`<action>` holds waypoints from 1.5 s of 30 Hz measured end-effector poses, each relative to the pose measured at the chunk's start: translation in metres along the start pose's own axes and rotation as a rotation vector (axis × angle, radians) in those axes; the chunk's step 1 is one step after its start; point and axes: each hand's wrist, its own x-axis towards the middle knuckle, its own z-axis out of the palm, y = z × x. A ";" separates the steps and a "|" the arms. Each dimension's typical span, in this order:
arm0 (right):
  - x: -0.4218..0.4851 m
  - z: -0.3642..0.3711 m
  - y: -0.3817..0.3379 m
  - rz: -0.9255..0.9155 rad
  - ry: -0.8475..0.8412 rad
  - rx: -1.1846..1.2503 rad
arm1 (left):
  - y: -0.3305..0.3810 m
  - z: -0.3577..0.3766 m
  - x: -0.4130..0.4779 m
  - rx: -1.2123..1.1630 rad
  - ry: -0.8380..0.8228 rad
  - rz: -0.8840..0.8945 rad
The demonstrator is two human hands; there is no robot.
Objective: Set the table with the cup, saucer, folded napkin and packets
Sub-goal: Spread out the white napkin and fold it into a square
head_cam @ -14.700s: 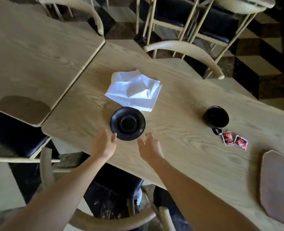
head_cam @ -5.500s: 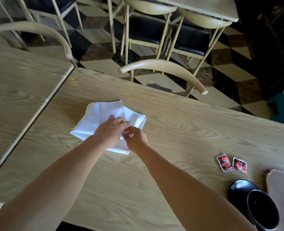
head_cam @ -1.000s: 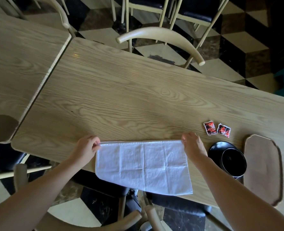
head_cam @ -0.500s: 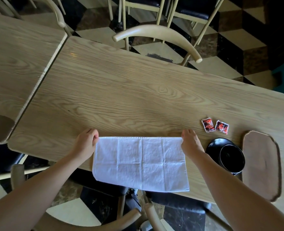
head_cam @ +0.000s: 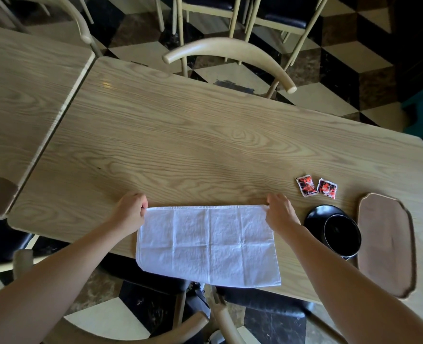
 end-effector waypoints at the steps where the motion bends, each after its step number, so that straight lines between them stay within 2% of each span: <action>1: 0.002 -0.002 -0.001 0.015 -0.032 -0.008 | 0.001 -0.001 0.001 -0.002 -0.008 -0.007; 4: 0.011 -0.008 -0.003 0.058 -0.114 -0.032 | 0.005 -0.005 0.003 -0.003 -0.009 -0.015; 7: 0.023 -0.018 -0.003 0.069 -0.096 0.058 | 0.012 -0.015 0.015 -0.026 0.024 -0.003; 11: 0.048 -0.039 -0.007 0.137 0.070 0.207 | 0.029 -0.042 0.052 -0.116 0.201 0.002; 13: 0.059 -0.051 -0.010 0.191 0.186 0.310 | 0.039 -0.051 0.073 -0.163 0.313 -0.044; 15: 0.062 -0.059 -0.013 0.207 0.232 0.352 | 0.049 -0.053 0.087 -0.226 0.368 -0.121; 21: 0.025 -0.032 -0.018 0.359 0.042 0.293 | 0.053 -0.020 0.067 -0.078 0.143 -0.201; 24: 0.006 -0.013 -0.016 0.448 0.016 0.308 | 0.050 0.000 0.043 -0.058 0.076 -0.233; 28: -0.008 -0.006 -0.016 0.541 0.051 0.479 | 0.045 0.016 0.014 0.084 0.111 -0.288; 32: -0.011 -0.010 -0.015 0.587 0.068 0.652 | 0.034 0.023 -0.003 0.029 0.102 -0.344; 34: -0.010 -0.008 -0.011 0.626 0.051 0.637 | 0.034 0.025 -0.010 -0.024 0.101 -0.355; 37: -0.020 -0.011 -0.019 0.701 -0.010 0.630 | 0.037 0.024 -0.015 -0.139 0.191 -0.370; 40: -0.033 -0.005 -0.032 0.704 -0.022 0.581 | 0.035 0.022 -0.017 -0.225 0.237 -0.399; 43: -0.038 0.002 -0.036 0.685 0.005 0.550 | 0.027 0.022 -0.017 -0.220 0.232 -0.354; 45: -0.039 0.005 -0.035 0.680 0.025 0.563 | 0.021 0.023 -0.019 -0.111 0.233 -0.294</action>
